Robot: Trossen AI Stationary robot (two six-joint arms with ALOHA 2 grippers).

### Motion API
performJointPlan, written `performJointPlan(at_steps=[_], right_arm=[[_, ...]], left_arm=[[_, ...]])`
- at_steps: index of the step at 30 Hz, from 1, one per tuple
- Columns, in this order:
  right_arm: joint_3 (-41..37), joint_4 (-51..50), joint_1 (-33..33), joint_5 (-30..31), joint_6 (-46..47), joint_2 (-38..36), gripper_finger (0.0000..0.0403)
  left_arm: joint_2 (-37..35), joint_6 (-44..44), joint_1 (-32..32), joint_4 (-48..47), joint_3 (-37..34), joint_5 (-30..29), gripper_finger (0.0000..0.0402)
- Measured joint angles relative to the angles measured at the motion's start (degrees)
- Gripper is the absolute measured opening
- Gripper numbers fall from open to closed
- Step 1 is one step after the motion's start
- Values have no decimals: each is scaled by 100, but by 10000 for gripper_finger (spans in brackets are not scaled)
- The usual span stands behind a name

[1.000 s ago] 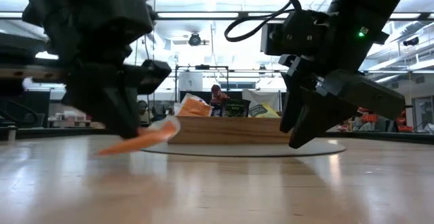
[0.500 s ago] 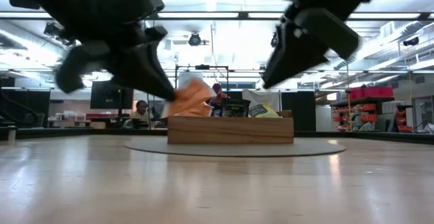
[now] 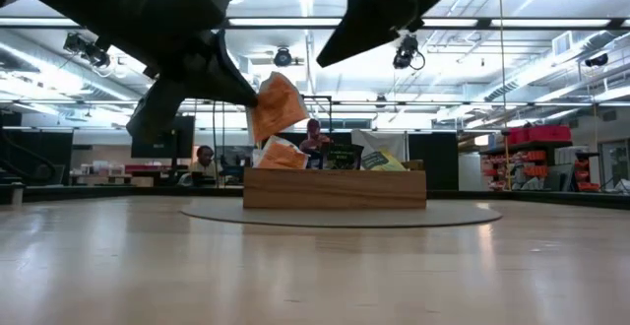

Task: Pick & Place Tea
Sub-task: Put the white tea bag into the left section of the wooden organizer

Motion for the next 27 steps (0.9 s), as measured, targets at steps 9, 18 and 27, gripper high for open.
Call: performJointPlan(at_steps=[9, 18, 27], right_arm=[[-2, 149, -73, -269, -65, 0, 203], [-2, 149, -2, -286, 46, 0, 203], [-2, -2, 27, -284, 285, 0, 203]], left_arm=[[-2, 976, 535, 20, 2, -577, 3], [2, 1007, 1147, 67, 2, -363, 3], [71, 843, 1143, 85, 4, -43, 3]])
